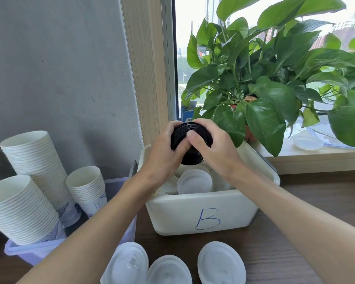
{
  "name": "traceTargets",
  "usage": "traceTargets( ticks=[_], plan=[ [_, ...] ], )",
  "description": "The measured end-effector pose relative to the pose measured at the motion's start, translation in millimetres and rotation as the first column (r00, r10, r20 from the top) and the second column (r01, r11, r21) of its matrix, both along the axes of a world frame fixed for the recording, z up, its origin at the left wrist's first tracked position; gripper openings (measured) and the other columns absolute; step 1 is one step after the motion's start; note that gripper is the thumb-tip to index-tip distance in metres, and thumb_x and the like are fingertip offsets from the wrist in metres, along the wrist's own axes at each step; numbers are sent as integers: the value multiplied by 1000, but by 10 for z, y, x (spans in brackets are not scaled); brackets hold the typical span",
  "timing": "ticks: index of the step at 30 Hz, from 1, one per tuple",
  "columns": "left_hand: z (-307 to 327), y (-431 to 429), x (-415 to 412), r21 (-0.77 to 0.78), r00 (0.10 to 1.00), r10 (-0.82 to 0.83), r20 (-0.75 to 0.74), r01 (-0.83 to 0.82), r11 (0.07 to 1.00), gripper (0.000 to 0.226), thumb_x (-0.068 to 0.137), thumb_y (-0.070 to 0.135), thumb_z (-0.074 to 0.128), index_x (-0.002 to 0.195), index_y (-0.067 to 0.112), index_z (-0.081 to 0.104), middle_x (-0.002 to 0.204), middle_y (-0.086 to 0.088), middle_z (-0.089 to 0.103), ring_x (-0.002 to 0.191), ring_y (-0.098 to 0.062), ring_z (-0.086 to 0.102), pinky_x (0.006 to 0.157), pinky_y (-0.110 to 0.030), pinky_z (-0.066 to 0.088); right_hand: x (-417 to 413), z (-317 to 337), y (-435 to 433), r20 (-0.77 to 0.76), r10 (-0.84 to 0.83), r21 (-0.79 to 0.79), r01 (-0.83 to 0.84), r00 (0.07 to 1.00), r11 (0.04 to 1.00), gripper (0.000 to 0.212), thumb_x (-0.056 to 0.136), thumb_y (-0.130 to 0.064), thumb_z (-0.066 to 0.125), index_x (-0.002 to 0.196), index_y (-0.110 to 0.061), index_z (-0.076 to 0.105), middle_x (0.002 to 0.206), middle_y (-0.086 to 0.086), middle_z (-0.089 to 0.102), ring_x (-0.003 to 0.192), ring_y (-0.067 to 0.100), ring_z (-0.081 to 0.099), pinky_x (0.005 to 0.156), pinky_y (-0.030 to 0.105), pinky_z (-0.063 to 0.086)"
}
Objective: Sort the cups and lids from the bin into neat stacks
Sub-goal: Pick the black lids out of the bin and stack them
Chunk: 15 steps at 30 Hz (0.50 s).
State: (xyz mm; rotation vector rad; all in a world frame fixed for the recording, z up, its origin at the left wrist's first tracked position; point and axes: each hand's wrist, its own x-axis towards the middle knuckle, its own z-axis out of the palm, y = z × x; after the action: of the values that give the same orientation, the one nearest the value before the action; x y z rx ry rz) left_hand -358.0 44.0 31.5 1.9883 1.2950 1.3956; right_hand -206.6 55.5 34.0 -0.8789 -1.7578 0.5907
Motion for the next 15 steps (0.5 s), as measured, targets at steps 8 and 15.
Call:
traceTargets(
  ticks=[8,15],
  plan=[
    [25,-43,12,-42,994,8,107,-3,999,51,89,52,53,124,15,58,107,6,69,102,-11,66,93,-41,54,-3,-6,43,-79,-65,14,66,995,998,27,95,-38,49,110,-17,57,100,-4,65,92,1,59,78,11,44],
    [-32,-31,8,0,996,-67,-53,67,998,40,91,42,55,119,15,51,103,5,65,98,-14,64,85,-39,54,-1,2,17,7,-57,53,56,998,997,56,77,-59,57,117,-21,61,109,-6,63,100,-1,58,84,8,42]
  ],
)
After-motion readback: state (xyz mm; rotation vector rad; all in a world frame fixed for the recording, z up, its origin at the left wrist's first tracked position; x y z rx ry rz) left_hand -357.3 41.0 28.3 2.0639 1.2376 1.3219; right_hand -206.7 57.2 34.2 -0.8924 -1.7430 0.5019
